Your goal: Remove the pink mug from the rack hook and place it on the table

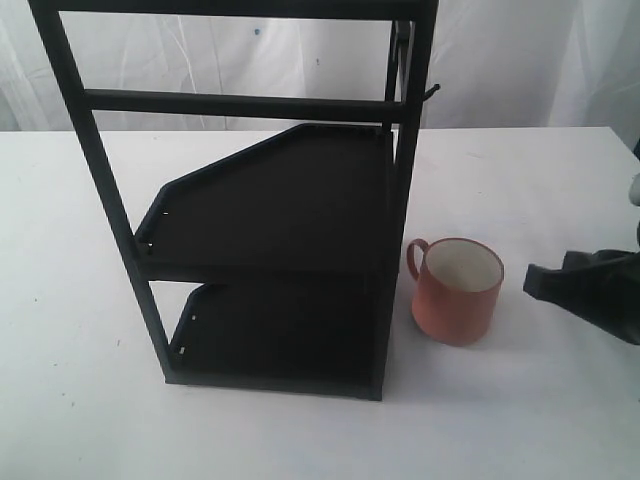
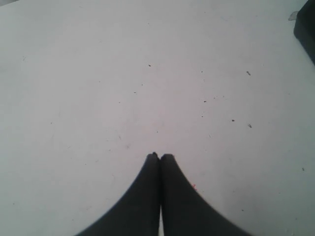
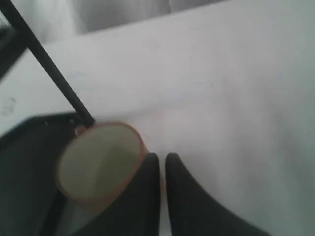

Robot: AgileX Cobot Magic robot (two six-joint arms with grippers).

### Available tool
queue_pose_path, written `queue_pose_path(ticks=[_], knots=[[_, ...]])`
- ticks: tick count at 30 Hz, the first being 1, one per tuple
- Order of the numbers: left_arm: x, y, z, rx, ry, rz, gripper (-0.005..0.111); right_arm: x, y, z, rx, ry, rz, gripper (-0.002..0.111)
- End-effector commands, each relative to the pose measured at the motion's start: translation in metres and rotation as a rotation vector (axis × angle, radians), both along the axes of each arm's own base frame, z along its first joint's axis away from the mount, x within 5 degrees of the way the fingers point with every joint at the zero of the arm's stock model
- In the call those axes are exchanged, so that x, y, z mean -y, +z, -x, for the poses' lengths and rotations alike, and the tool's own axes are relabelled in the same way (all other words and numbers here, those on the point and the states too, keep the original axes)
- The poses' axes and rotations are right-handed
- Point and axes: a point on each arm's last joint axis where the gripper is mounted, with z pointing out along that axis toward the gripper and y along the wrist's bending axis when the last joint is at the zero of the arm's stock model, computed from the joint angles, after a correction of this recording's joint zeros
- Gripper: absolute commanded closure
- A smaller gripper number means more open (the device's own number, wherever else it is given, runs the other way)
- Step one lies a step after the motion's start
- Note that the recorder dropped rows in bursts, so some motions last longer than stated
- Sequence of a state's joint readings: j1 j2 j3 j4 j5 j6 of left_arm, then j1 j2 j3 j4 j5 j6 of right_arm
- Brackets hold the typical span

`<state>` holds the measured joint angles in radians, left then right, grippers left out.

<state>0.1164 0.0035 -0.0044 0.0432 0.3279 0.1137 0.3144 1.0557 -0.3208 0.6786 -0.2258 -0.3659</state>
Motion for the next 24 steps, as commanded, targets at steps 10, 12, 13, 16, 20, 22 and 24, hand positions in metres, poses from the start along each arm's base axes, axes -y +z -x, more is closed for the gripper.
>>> queue_pose_path(ticks=[10,12,13,16,20,22,24], knots=[[0.001,-0.003,0.001,-0.023,0.001,0.015,0.107,0.049,0.006,-0.012,-0.273,0.06,0.148,0.104],[0.001,-0.003,0.001,-0.023,0.001,0.015,0.107,0.061,0.007,-0.002,-0.336,0.043,0.212,0.104],[0.001,-0.003,0.001,-0.023,0.001,0.015,0.107,0.063,0.015,0.003,-0.318,-0.06,0.123,0.105],[0.001,-0.003,0.001,-0.023,0.001,0.015,0.107,0.059,0.037,0.022,-0.212,-0.085,0.09,0.106],[0.001,-0.003,0.001,-0.023,0.001,0.015,0.107,0.049,0.076,0.079,0.124,-0.083,0.167,0.107],[0.001,-0.003,0.001,-0.023,0.001,0.015,0.107,0.045,0.084,0.097,0.204,-0.078,0.172,0.107],[0.001,-0.003,0.001,-0.023,0.001,0.015,0.107,0.043,0.092,0.113,0.298,-0.087,0.184,0.107]])
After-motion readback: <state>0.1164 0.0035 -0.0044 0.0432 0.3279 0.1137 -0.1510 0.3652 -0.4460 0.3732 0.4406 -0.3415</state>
